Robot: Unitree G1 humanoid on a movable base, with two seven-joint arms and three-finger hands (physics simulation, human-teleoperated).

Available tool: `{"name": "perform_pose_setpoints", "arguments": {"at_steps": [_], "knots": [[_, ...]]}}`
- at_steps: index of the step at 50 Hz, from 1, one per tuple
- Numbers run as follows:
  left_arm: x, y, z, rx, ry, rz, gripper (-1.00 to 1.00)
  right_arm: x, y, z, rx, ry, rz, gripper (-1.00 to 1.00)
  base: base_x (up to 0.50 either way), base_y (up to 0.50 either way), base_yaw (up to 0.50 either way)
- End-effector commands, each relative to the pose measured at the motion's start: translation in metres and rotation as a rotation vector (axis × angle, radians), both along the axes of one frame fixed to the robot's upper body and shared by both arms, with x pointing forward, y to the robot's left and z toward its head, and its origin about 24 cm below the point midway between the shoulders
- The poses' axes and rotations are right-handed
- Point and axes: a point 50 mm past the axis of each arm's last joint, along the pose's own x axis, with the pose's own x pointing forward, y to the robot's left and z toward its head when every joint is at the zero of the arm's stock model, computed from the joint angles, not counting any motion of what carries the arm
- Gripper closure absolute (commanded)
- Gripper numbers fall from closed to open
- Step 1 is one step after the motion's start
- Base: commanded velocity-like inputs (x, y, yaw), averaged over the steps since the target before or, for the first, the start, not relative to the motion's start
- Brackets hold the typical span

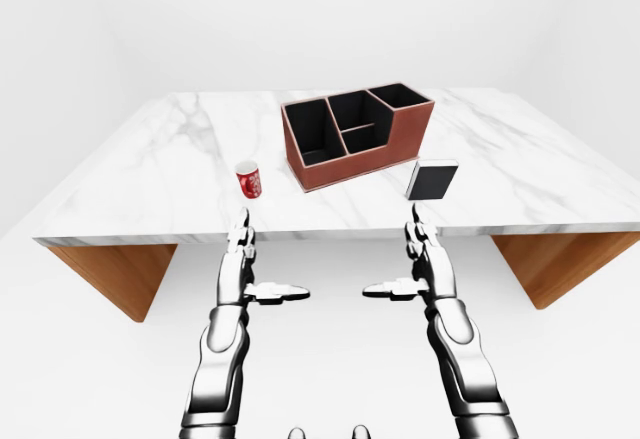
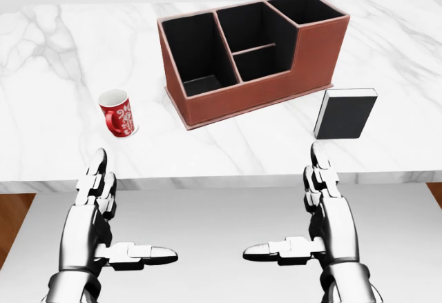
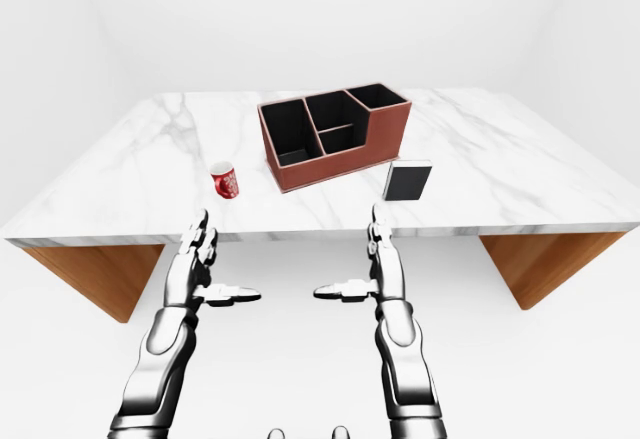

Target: Pick up the book and place it in the back compartment of the caddy.

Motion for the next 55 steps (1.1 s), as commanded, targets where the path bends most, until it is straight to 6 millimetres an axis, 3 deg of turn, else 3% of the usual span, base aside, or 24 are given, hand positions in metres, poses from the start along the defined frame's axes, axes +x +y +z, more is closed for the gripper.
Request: {"name": "perform_pose_setpoints", "arguments": {"at_steps": [1,9,16,19,20,23,35,40,55], "knots": [[-0.003,0.006,0.007,-0.002,-0.004,-0.005,-1.0,-0.002,-0.009,0.009,-0.003,-0.023,0.004,-1.0,0.0,0.0,0.0],[-0.007,0.007,0.025,-0.003,-0.062,-0.023,-1.0,0.001,-0.016,0.023,-0.007,-0.046,-0.024,-1.0,0.0,0.0,0.0],[-0.012,0.009,0.051,0.004,-0.173,-0.03,-1.0,-0.004,-0.022,0.053,-0.01,-0.175,-0.03,-1.0,0.0,0.0,0.0],[-0.012,0.009,0.051,0.004,-0.174,-0.03,-1.0,-0.005,-0.022,0.053,-0.01,-0.176,-0.03,-1.0,0.0,0.0,0.0],[-0.013,0.011,0.059,0.003,-0.208,-0.029,-1.0,-0.009,-0.023,0.065,-0.008,-0.23,-0.024,-1.0,0.0,0.0,0.0],[-0.014,0.013,0.066,0.002,-0.236,-0.026,-1.0,-0.011,-0.025,0.075,-0.005,-0.271,-0.022,-1.0,0.0,0.0,0.0],[-0.017,0.015,0.075,0.014,-0.276,-0.023,-1.0,-0.016,-0.029,0.085,0.026,-0.32,0.001,-1.0,0.0,0.0,0.0],[-0.016,0.014,0.073,0.018,-0.268,-0.025,-1.0,-0.021,-0.031,0.096,0.04,-0.374,0.014,-1.0,0.49,0.0,0.0],[-0.017,0.013,0.072,0.02,-0.264,-0.029,-1.0,-0.02,-0.035,0.099,0.026,-0.385,-0.007,-1.0,0.5,0.0,0.0]]}}
